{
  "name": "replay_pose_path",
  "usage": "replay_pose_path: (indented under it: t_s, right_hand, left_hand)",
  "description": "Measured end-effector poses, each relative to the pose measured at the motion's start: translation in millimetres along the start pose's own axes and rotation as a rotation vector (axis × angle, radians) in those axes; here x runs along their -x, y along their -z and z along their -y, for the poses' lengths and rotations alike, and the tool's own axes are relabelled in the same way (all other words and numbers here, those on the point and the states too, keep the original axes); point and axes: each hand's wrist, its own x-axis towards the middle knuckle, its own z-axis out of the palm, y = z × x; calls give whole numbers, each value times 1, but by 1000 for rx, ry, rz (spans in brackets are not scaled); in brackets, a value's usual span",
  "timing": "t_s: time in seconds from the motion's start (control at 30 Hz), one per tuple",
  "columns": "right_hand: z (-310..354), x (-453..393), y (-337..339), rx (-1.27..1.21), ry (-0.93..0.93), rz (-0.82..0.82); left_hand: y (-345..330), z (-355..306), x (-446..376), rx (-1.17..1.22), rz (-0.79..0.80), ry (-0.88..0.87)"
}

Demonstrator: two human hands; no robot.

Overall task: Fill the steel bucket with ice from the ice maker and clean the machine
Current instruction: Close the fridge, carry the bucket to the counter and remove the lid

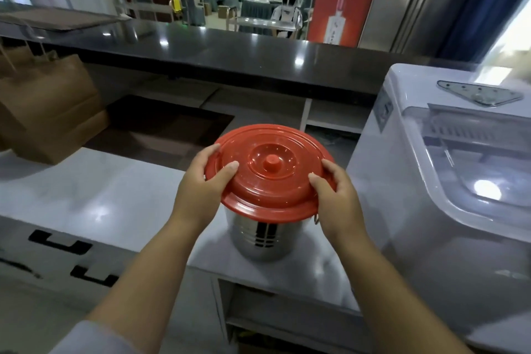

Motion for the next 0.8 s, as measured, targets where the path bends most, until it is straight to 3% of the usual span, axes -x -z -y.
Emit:
replay_pose_path:
  t_s: [0.8]
  right_hand:
    - [9, 13, -8, 273, 173, -237]
  left_hand:
    - [13, 0, -17, -63, 142, -21]
